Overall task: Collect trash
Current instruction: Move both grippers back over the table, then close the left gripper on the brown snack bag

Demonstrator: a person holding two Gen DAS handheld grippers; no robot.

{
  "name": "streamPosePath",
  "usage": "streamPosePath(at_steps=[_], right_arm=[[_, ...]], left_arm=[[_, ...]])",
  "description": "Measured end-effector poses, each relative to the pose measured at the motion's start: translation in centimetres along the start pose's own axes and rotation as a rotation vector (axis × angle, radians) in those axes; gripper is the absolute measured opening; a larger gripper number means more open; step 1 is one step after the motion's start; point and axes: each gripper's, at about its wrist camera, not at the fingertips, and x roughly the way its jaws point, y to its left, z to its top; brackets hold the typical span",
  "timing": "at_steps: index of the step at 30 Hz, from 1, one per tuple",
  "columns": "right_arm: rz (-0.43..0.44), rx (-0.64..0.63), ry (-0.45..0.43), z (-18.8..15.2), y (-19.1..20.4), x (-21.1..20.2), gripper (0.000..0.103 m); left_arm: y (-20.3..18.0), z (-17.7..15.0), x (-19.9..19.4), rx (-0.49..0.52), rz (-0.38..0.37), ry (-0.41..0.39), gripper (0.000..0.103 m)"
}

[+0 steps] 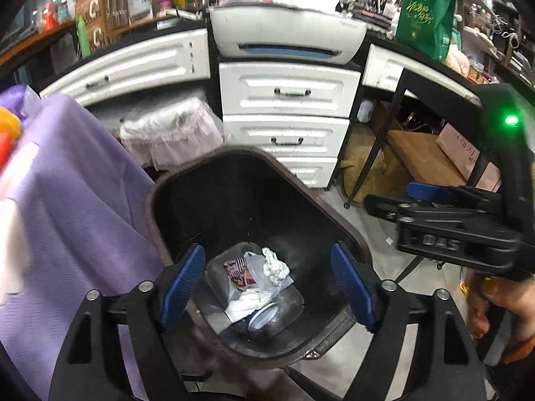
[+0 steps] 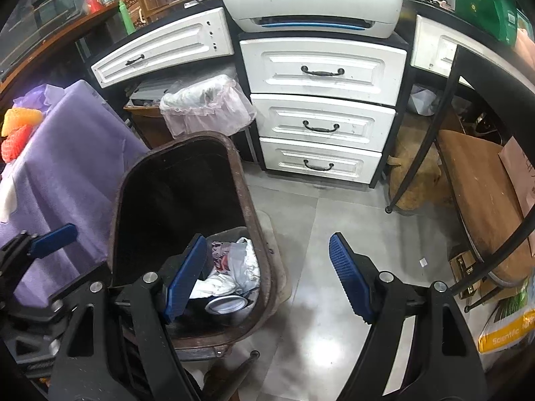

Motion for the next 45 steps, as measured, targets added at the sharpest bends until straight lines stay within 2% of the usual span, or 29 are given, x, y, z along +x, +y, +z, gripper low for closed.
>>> streamPosePath(at_steps=[8, 14, 23, 30, 33, 36, 39, 41, 43, 45], right_arm=[[0.07, -0.085, -0.035, 0.9, 4.2, -2.3, 0.075], [0.176, -0.21, -0.067, 1.8, 10.2, -4.7, 0.078], [0.367, -0.398, -0.057, 2.2, 20.1, -7.1, 0.078], [0.499, -0.566, -0.063, 1.9, 29.1, -9.1, 0.078], [0.53, -0.636, -0.065, 1.1, 33.1, -9.8, 0.078], [0.558, -0.695, -0.073, 0.4, 36.4, -10.5, 0.078], [0.585, -0.737, -0.075, 0.1, 39.3, -10.9, 0.078], [0.6, -0.76, -0.077, 0.0, 41.3, -11.1, 0.078], [0.608, -0.783, -0.075, -0.3, 42.9, -11.2, 0.078], [0.613, -0.804, -0.078, -0.8, 44.3, -11.4, 0.078]], left_arm=[[1.0, -0.1, -6.9, 0.033, 0.048, -0.103, 0.088], [3.4, -0.7, -11.6, 0.02, 0.096, -0.157, 0.092], [10.7, -2.8, -17.4, -0.126, 0.237, -0.193, 0.092], [19.4, -6.6, -23.2, -0.343, 0.385, -0.22, 0.092], [24.0, -9.3, -26.1, -0.489, 0.478, -0.231, 0.092], [27.7, -11.6, -28.4, -0.614, 0.523, -0.249, 0.092], [31.4, -14.1, -30.4, -0.725, 0.572, -0.251, 0.086], [33.7, -15.5, -31.1, -0.797, 0.575, -0.237, 0.081], [36.1, -16.8, -31.1, -0.875, 0.541, -0.224, 0.07], [38.3, -17.7, -30.8, -0.939, 0.505, -0.215, 0.066]])
